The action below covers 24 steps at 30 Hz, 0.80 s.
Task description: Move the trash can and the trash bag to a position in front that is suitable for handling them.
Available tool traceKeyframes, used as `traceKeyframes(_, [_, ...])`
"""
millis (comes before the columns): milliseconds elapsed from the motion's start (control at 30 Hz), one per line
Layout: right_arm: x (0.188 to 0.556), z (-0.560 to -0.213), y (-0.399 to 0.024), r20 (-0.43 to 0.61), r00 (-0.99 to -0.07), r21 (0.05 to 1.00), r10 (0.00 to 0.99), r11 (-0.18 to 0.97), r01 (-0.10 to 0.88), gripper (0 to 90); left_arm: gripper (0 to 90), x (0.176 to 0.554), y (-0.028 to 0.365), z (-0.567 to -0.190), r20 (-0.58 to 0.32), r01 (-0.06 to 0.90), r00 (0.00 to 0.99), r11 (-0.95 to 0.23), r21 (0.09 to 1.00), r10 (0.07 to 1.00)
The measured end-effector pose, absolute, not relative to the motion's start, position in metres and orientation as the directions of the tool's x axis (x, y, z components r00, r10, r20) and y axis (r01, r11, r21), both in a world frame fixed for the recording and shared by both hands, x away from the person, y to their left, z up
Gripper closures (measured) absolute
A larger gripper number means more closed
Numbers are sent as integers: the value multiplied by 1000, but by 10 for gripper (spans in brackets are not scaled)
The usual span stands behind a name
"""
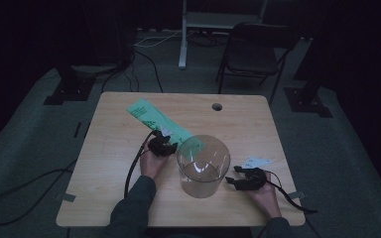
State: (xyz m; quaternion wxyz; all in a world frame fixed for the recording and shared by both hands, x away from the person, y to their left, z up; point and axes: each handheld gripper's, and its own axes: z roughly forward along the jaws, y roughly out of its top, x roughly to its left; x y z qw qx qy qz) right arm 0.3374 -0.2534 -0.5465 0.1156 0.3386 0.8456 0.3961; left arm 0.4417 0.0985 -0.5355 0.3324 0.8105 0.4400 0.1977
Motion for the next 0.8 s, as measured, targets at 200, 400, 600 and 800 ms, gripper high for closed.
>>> traceKeyframes(200, [337,-547,-254,74,-745,749,663,456,480,362,573,444,99,-539,16,582,542,-389,714,841])
traceKeyframes(400, [337,-547,-254,76,-746,750,662,455,480,351,815,441,95,-538,25,574,552,-402,714,833])
traceKeyframes(600, [337,-547,-254,76,-746,751,662,454,479,350,900,438,90,-538,18,573,563,-406,713,826])
traceKeyframes(800, [337,-547,-254,77,-745,752,662,452,479,349,900,429,82,-536,-6,575,562,-386,722,827])
